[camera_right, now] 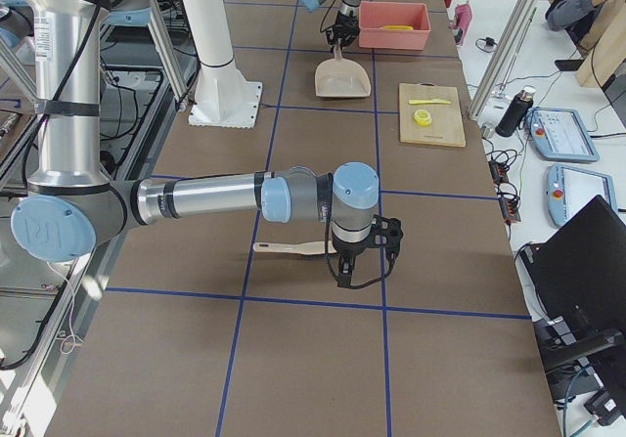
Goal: Sweep and dump trash into bin
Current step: 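Lower the empty dustpan back onto the table with the left gripper and release it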
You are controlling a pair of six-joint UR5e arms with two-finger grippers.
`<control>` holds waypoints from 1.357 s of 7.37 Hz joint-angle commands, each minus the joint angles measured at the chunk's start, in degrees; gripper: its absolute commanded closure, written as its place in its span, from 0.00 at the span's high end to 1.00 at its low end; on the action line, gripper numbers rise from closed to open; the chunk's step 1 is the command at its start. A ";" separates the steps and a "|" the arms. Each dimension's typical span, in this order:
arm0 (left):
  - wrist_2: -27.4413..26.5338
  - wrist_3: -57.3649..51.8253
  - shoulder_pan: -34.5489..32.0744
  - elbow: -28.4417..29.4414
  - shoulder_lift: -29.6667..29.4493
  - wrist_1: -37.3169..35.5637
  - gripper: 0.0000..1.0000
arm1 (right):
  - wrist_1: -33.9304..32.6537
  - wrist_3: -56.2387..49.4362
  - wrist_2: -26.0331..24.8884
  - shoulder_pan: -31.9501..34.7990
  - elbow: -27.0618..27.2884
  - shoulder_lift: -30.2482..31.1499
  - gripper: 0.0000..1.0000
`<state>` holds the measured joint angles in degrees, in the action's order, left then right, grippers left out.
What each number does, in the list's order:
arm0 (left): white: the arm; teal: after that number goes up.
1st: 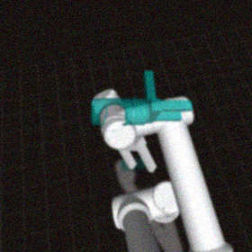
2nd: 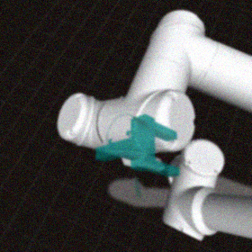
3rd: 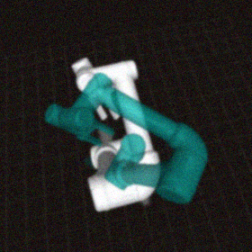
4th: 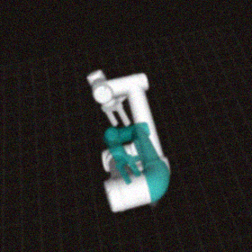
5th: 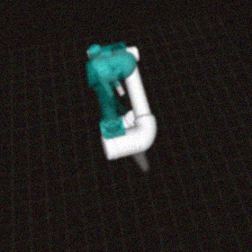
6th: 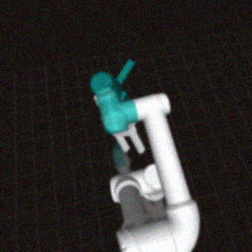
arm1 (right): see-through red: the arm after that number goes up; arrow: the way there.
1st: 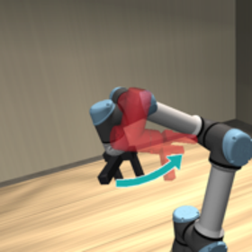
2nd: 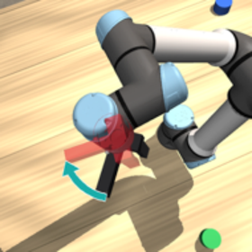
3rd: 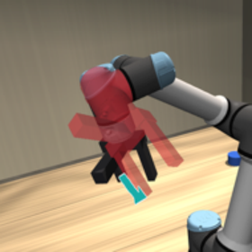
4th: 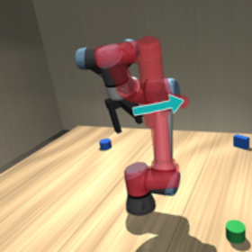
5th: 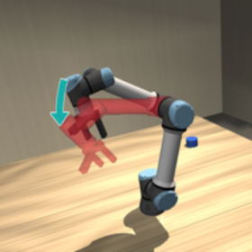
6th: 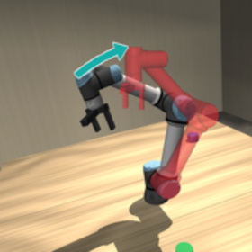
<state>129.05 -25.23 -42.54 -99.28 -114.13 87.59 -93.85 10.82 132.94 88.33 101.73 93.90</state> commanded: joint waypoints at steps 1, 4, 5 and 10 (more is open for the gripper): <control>-1.69 -0.08 0.00 0.40 0.04 0.65 0.68 | 0.07 -0.01 0.03 0.00 -0.31 0.06 1.00; -1.60 0.70 -2.87 -1.78 0.05 0.48 0.98 | -0.02 -0.01 -0.05 0.00 -0.39 0.06 1.00; -1.60 2.01 -3.59 -3.62 0.22 0.48 0.98 | -0.02 -0.01 -0.14 0.00 -0.39 0.06 1.00; -5.03 38.25 -14.80 -9.44 3.63 -0.23 0.98 | -0.02 -0.01 -0.49 0.00 -0.39 0.32 1.00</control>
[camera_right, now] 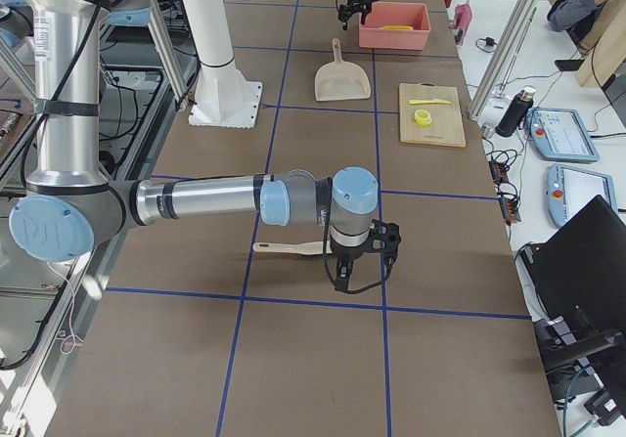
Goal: Sweep and dump trash into bin
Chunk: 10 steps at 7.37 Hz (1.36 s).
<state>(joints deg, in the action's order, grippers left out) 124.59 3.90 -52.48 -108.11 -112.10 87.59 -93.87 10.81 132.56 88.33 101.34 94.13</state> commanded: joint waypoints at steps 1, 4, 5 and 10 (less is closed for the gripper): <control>-0.49 13.20 -9.79 -0.79 3.53 -0.23 0.98 | 0.00 0.00 -0.11 0.00 0.00 0.09 1.00; 4.07 13.24 -20.97 -0.09 10.38 -3.30 0.98 | 0.00 0.00 -0.19 0.00 -0.17 0.09 1.00; 4.17 13.24 -23.26 0.18 14.32 -3.13 0.98 | 0.00 0.00 -0.19 0.00 -0.17 0.09 1.00; 10.68 12.71 -34.26 8.96 24.02 -4.09 0.98 | 0.00 0.00 -0.28 0.00 -0.17 0.09 1.00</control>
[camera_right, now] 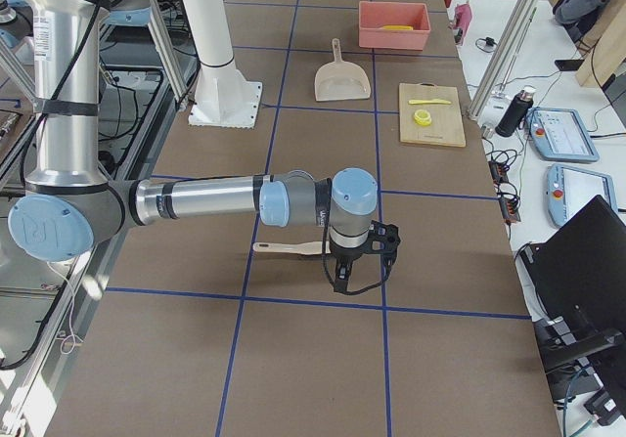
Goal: Sweep and dump trash into bin
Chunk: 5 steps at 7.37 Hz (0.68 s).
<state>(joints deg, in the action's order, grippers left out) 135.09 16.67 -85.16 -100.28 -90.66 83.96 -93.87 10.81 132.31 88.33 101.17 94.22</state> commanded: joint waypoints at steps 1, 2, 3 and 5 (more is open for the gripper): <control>0.35 -0.40 -1.85 2.61 2.60 -1.16 0.98 | 0.00 0.00 -0.03 0.00 -0.09 0.00 1.00; 0.53 -0.50 -1.85 3.50 3.55 -0.90 0.98 | 0.00 0.00 -0.03 0.00 -0.09 0.09 1.00; 0.70 -0.50 -1.59 4.12 3.65 0.05 0.98 | 0.00 0.00 -0.03 0.00 -0.09 0.09 1.00; 0.62 -0.58 -1.67 4.12 3.74 3.55 0.98 | 0.00 0.00 -0.03 0.00 -0.18 0.17 1.00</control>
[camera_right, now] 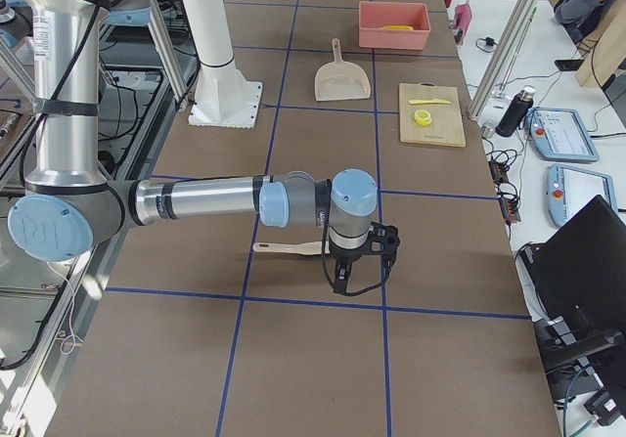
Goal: Sweep and dump trash into bin
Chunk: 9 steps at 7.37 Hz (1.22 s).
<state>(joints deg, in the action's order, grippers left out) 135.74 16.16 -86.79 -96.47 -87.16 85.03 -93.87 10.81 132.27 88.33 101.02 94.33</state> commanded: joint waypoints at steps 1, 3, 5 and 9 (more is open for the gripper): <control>-0.03 0.01 -0.04 1.02 0.41 4.77 0.98 | 0.00 0.00 0.00 0.00 -0.03 -0.02 1.00; -0.12 0.01 0.04 0.94 0.07 4.88 0.98 | 0.00 0.00 0.00 0.00 -0.12 -0.02 1.00; -0.56 -0.16 0.04 1.38 -0.19 5.57 0.98 | 0.00 0.00 0.17 0.00 -0.30 -0.02 1.00; -0.47 0.01 0.13 1.90 -0.20 5.67 0.98 | 0.09 0.00 0.18 0.00 -0.82 0.07 1.00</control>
<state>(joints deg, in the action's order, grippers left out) 135.27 16.11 -86.69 -94.80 -87.23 90.69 -93.79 10.82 132.41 88.33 100.24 94.39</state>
